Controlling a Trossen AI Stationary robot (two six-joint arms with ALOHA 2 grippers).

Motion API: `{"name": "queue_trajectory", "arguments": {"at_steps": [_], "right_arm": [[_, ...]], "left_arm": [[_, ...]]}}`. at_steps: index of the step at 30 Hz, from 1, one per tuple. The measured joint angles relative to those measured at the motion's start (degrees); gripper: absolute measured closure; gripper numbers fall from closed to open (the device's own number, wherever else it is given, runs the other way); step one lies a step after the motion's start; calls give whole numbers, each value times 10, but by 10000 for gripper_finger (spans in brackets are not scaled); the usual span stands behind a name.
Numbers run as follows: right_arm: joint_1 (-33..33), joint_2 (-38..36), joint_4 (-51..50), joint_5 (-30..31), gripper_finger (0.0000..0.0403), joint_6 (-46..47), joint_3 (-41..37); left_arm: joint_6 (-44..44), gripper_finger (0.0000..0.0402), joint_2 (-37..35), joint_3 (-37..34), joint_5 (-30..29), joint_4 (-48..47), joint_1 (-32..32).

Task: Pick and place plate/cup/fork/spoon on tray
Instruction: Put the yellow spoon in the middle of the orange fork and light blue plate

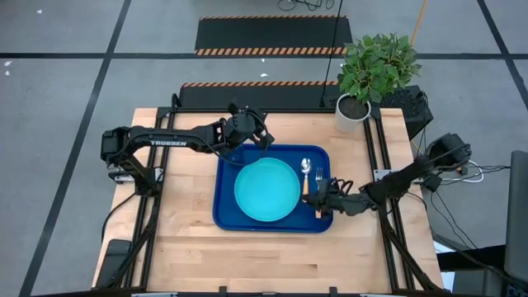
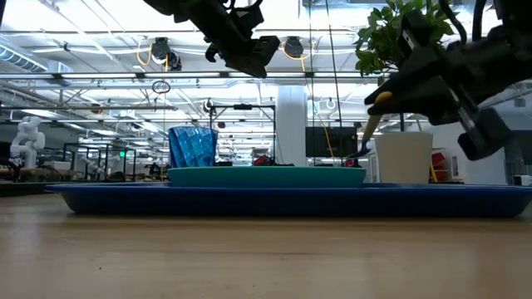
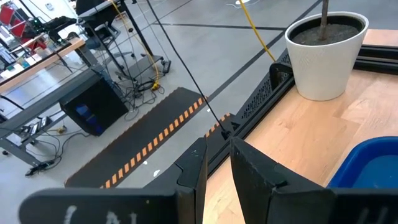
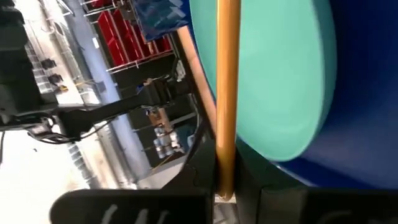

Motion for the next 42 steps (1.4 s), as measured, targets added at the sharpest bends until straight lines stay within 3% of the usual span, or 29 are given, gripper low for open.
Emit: {"name": "queue_trajectory", "arguments": {"at_steps": [10, 19, 26, 32, 42], "right_arm": [[20, -87, -130, -107, 389, 70, 11], [26, -182, -427, -143, 389, 64, 29], [25, -144, -430, -139, 389, 27, 54], [25, -77, -429, -168, 389, 24, 86], [25, -20, -391, -166, 372, 35, 94]], "left_arm": [[0, 327, 0, 0, 0, -4, 0], [0, 327, 0, 0, 0, -8, 2], [-2, 327, 0, 0, 0, -6, 3], [-5, 327, 0, 0, 0, -7, 5], [-5, 327, 0, 0, 0, -8, 5]]}}
